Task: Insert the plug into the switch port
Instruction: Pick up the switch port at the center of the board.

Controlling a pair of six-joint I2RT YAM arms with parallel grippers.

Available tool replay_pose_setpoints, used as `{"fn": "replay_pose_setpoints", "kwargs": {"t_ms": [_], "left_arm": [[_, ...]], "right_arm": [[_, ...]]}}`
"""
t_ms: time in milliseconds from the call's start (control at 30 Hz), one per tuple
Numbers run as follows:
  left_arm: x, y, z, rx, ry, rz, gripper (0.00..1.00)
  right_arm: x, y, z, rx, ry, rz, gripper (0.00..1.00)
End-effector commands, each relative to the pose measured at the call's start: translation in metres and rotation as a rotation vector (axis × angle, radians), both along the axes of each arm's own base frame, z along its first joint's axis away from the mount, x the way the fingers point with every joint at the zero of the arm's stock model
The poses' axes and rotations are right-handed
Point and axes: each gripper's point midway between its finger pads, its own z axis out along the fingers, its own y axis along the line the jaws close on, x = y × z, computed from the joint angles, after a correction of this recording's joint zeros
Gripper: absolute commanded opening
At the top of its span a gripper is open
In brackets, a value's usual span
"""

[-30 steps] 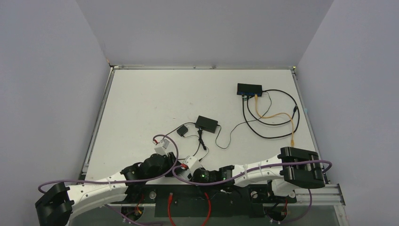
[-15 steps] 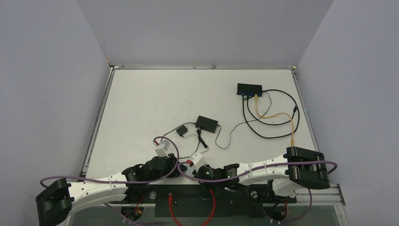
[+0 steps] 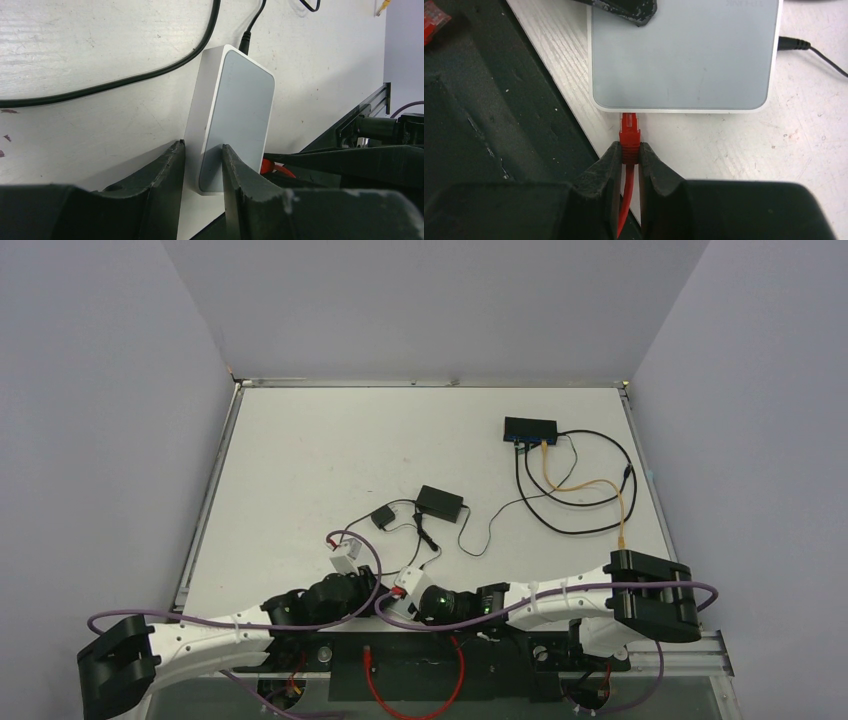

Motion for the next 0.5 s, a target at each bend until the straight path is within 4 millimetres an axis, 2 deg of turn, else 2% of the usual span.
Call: {"fn": "replay_pose_setpoints", "kwargs": {"t_ms": [0, 267, 467], "left_arm": [[-0.056, -0.028, 0.011, -0.113, 0.128, -0.263, 0.28], [-0.059, -0.031, 0.012, -0.118, 0.129, -0.279, 0.27], [-0.061, -0.033, 0.014, -0.129, 0.122, -0.289, 0.27]], "right_arm": [[0.040, 0.063, 0.066, 0.307, -0.151, 0.004, 0.00], [0.062, 0.070, 0.083, 0.354, -0.170, -0.050, 0.00], [0.069, 0.076, 0.094, 0.383, -0.184, -0.070, 0.00]]}}
